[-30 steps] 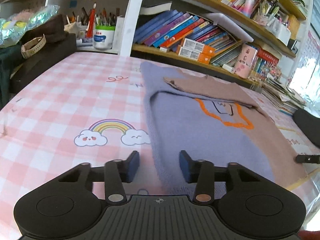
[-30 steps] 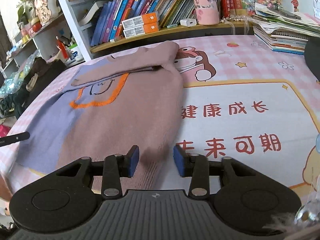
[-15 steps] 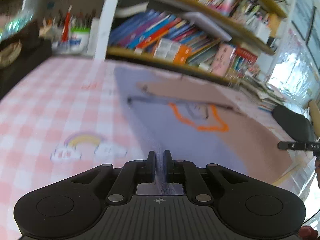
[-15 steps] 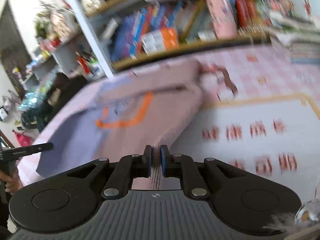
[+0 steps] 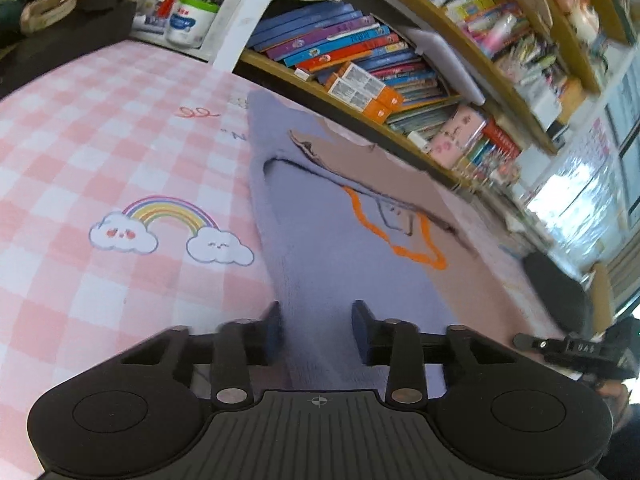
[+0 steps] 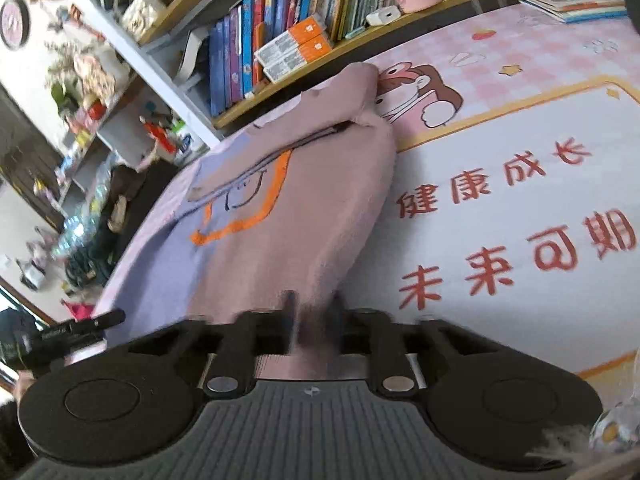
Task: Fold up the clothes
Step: 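Pinch the lavender side with the left gripper while the right gripper folds the pink side inward, then lift the lavender hem with the left gripper while the right gripper lifts the pink hem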
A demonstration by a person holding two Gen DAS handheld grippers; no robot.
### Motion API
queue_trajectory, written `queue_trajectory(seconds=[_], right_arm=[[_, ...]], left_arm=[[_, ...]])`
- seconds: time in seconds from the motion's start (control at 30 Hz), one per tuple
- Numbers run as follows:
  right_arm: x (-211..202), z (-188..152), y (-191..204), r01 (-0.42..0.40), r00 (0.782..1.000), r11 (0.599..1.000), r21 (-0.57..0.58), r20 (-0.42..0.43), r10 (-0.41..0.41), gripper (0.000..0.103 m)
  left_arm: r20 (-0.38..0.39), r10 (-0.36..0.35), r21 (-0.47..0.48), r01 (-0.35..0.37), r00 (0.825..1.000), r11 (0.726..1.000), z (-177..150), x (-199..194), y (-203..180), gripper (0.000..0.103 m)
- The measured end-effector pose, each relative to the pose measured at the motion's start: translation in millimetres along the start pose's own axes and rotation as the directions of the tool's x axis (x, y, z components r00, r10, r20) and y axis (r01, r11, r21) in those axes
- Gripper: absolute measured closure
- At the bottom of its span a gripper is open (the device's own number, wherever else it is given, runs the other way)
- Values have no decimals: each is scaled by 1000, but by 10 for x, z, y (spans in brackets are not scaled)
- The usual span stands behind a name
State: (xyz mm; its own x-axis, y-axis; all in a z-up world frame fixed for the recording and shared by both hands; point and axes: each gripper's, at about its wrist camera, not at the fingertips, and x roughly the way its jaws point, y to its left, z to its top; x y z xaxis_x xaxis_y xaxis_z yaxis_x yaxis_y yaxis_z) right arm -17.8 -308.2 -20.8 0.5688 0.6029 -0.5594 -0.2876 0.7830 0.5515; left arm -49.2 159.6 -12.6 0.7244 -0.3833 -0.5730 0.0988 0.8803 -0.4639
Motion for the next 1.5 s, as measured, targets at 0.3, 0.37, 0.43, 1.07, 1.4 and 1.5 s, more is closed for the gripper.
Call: queue_trajectory(seconds=[0.3,0.37,0.43,1.07,1.4,1.5], right_arm=[[-195,171,158,-31,996,997,-71,82,37,94],[-142,92,60,-15,999,999,-40,45,17,94],[-104,17,-29,-8,1000,1000,-9,17,8,93],[-55,-113,-47,-29,1000,1000,6,-2,29,88],[-71,-116,-44,-33,999,999,-2,-16,33,88],[-51,-98,-21,-29,999,1000,-12,-22,29,88]], left_arm=[[51,-28,89,23,998,996,169,-195,-201,97],[17,-19,65,18,1000,998,101,-161,-118,97],[-2,-14,34,14,1000,999,49,-140,-37,96],[-32,-67,-65,65,997,996,-38,-34,121,84],[-39,-105,-58,102,994,993,-69,-91,96,67],[-41,-118,-62,116,992,991,-49,-57,95,65]])
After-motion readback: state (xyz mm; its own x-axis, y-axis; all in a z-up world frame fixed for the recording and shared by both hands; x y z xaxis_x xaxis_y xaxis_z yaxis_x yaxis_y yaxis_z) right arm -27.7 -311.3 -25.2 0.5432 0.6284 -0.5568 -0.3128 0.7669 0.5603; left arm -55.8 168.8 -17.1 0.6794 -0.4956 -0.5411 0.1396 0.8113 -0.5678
